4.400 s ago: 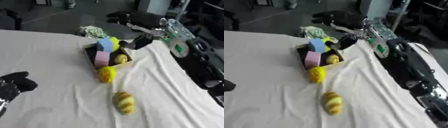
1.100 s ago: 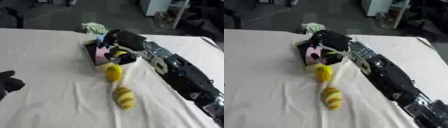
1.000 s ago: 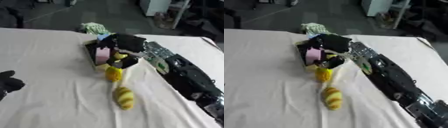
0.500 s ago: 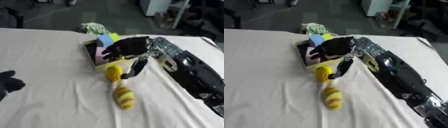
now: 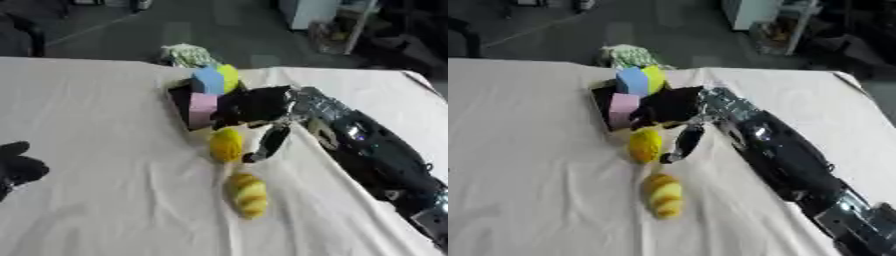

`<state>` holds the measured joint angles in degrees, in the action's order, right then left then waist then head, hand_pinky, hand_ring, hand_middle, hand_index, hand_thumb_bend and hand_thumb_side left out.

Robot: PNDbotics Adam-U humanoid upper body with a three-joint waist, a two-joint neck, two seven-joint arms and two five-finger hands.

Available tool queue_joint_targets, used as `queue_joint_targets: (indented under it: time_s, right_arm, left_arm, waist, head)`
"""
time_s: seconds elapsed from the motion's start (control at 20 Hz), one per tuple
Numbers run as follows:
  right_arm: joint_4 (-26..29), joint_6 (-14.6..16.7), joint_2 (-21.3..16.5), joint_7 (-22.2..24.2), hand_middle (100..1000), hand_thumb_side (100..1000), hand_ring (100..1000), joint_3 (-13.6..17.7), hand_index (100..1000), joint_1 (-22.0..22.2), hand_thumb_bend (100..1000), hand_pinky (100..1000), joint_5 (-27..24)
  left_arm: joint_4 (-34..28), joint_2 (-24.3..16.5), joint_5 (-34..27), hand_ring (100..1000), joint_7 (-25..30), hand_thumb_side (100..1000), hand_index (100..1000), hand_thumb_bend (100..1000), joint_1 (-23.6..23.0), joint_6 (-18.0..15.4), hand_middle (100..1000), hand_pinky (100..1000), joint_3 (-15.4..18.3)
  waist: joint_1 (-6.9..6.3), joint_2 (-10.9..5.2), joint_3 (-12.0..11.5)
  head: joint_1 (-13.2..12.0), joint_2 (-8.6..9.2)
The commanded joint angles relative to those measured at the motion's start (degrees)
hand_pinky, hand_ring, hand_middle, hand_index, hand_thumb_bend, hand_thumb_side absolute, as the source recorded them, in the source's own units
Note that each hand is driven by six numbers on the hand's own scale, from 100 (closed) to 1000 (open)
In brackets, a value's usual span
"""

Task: Pick up objects on the table and place them in the box.

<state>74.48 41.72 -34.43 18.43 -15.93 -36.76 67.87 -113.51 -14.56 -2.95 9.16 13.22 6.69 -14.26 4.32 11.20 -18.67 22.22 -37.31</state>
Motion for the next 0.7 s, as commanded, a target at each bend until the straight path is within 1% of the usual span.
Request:
queue_joint_targets:
  time_s: [0.05, 0.15, 0.2, 0.25, 0.3, 0.35, 0.4, 0.45, 0.5, 0.6, 0.65, 0.7]
  right_arm:
    - [-1.55, -0.34, -0.43, -4.39, 928, 539, 930, 0.91, 851, -1.17, 382, 880, 2.51]
    - [-2.20, -0.70, -0.21, -7.73, 907, 537, 917, 1.07, 804, -1.21, 385, 872, 3.23]
    - [-2.41, -0.93, -0.10, -9.60, 893, 525, 909, 1.16, 768, -1.23, 379, 868, 3.46]
    - [-2.58, -1.21, -0.02, -11.57, 875, 524, 900, 1.23, 710, -1.26, 390, 863, 3.66]
    - [-2.69, -1.52, 0.00, -13.57, 857, 497, 888, 1.26, 657, -1.28, 368, 857, 3.92]
    - [-2.89, -1.86, 0.10, -15.61, 829, 460, 870, 1.37, 579, -1.24, 346, 847, 3.80]
    - [-3.12, -2.29, 0.14, -17.61, 801, 415, 849, 1.56, 530, -1.23, 307, 837, 3.32]
    - [-3.47, -2.76, 0.14, -19.25, 801, 415, 849, 1.70, 530, -1.20, 307, 837, 2.58]
    - [-4.22, -3.36, 0.25, -20.49, 757, 307, 815, 2.02, 480, -1.15, 178, 816, 1.06]
    - [-5.76, -4.67, 0.21, -21.62, 731, 254, 795, 2.80, 452, -1.46, 119, 805, -3.27]
    - [-6.31, -5.36, 0.07, -21.53, 719, 229, 786, 3.14, 446, -1.75, 100, 800, -5.45]
    - [-6.84, -6.14, -0.14, -21.18, 712, 217, 781, 3.61, 444, -2.23, 100, 797, -7.66]
  left_arm:
    - [-1.08, -0.07, 0.23, 715, 0.08, 726, 838, 100, 0.42, -0.20, 628, 813, 0.24]
    - [-1.08, -0.06, 0.25, 715, 0.10, 728, 838, 100, 0.39, -0.17, 629, 813, 0.24]
    - [-1.08, -0.05, 0.26, 715, 0.10, 728, 838, 100, 0.37, -0.14, 629, 813, 0.24]
    - [-1.08, -0.04, 0.26, 715, 0.10, 728, 838, 100, 0.36, -0.13, 629, 813, 0.24]
    - [-1.08, -0.04, 0.27, 715, 0.10, 727, 838, 100, 0.36, -0.11, 629, 813, 0.25]
    - [-1.08, -0.03, 0.27, 715, 0.09, 727, 838, 100, 0.35, -0.12, 629, 813, 0.26]
    - [-1.08, -0.03, 0.26, 715, 0.07, 727, 838, 100, 0.34, -0.12, 629, 813, 0.28]
    - [-1.08, -0.03, 0.26, 715, 0.05, 727, 838, 100, 0.33, -0.12, 629, 813, 0.30]
    - [-1.08, -0.03, 0.25, 715, 0.03, 727, 838, 100, 0.32, -0.12, 630, 814, 0.32]
    - [-1.08, -0.03, 0.21, 716, 0.01, 727, 838, 100, 0.30, -0.11, 630, 814, 0.34]
    - [-1.08, -0.05, 0.19, 716, 0.03, 728, 838, 100, 0.29, -0.10, 630, 814, 0.34]
    - [-1.08, -0.06, 0.18, 716, 0.05, 728, 838, 100, 0.26, -0.08, 630, 815, 0.33]
  waist:
    - [-0.37, -0.76, 0.12]
    - [-0.37, -0.77, 0.14]
    - [-0.37, -0.77, 0.15]
    - [-0.37, -0.78, 0.15]
    - [-0.37, -0.78, 0.14]
    - [-0.38, -0.78, 0.14]
    - [-0.37, -0.79, 0.13]
    - [-0.37, -0.80, 0.11]
    - [-0.36, -0.82, 0.12]
    - [-0.33, -0.88, 0.13]
    - [-0.31, -0.92, 0.13]
    - [-0.29, -0.96, 0.13]
  head:
    - [0.15, -0.14]
    - [0.14, -0.11]
    - [0.15, -0.07]
    - [0.16, -0.05]
    - [0.15, -0.04]
    - [0.14, -0.02]
    - [0.14, -0.01]
    - [0.15, -0.01]
    - [0.15, 0.02]
    - [0.15, 0.08]
    - [0.16, 0.10]
    - [0.18, 0.13]
